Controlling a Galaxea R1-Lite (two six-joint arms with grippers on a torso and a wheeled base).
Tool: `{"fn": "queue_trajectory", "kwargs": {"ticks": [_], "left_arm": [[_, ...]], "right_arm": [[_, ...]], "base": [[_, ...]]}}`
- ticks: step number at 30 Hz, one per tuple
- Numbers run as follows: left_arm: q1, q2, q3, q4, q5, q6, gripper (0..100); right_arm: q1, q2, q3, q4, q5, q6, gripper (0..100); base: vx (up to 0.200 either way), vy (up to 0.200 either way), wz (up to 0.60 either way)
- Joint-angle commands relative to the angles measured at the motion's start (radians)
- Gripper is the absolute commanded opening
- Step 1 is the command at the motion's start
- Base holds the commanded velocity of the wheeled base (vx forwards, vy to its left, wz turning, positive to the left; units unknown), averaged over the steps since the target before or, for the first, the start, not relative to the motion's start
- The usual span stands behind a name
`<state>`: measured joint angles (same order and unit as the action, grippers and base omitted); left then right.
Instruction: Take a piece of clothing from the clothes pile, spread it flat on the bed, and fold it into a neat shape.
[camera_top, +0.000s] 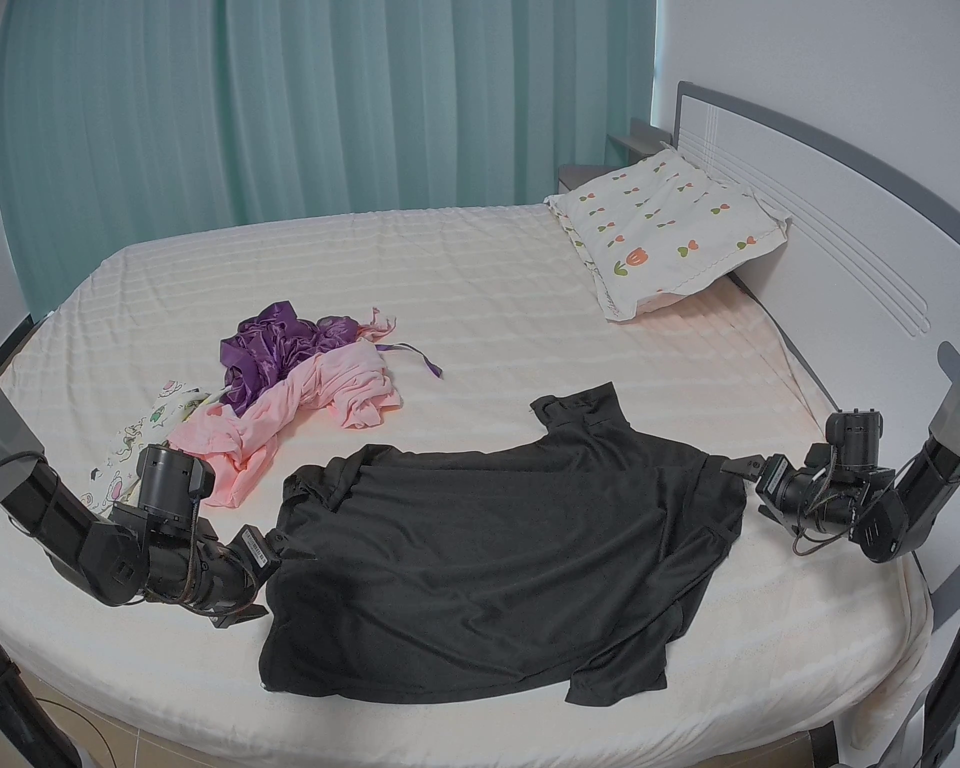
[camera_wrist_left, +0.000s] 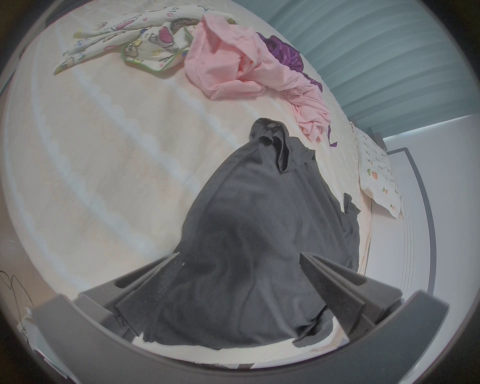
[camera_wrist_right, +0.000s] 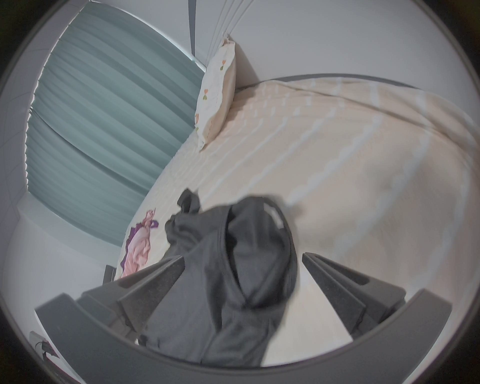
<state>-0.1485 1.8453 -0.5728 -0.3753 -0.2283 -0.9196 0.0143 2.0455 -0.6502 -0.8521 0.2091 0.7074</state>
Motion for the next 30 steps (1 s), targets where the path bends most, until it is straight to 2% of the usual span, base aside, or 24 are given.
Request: {"fn": "queue_trajectory", "kwargs": {"ticks": [1,4,8,13,18,23,30], "left_arm": [[-0.003,-0.058,0.065,0.007,0.000,0.005,100],[-0.002,-0.109,0.102,0.007,-0.005,0.005,100],[-0.028,-0.121,0.136,0.006,0.000,0.008,100],[-0.042,-0.063,0.146,-0.002,0.007,0.010,100],[-0.042,-0.012,0.142,-0.007,0.006,0.008,100],[-0.040,0.009,0.140,-0.043,0.006,-0.001,100],[-0.040,0.045,0.143,-0.077,0.026,-0.004,100]], "right_arm": [[0.061,-0.134,0.147,0.018,0.004,0.009,100],[0.110,-0.143,0.219,0.010,0.003,0.024,100],[0.165,-0.122,0.251,0.001,-0.001,0.049,100],[0.224,-0.081,0.256,-0.010,-0.011,0.056,100],[0.271,-0.071,0.256,-0.008,-0.034,0.107,100],[0.325,-0.019,0.256,-0.024,-0.051,0.102,100],[0.357,0.030,0.284,-0.143,-0.076,0.079,100]], "base": [[-0.200,0.000,0.00],[-0.200,0.000,0.00],[0.000,0.000,0.00],[0.000,0.000,0.00],[0.000,0.000,0.00],[0.000,0.000,0.00],[0.000,0.000,0.00]]}}
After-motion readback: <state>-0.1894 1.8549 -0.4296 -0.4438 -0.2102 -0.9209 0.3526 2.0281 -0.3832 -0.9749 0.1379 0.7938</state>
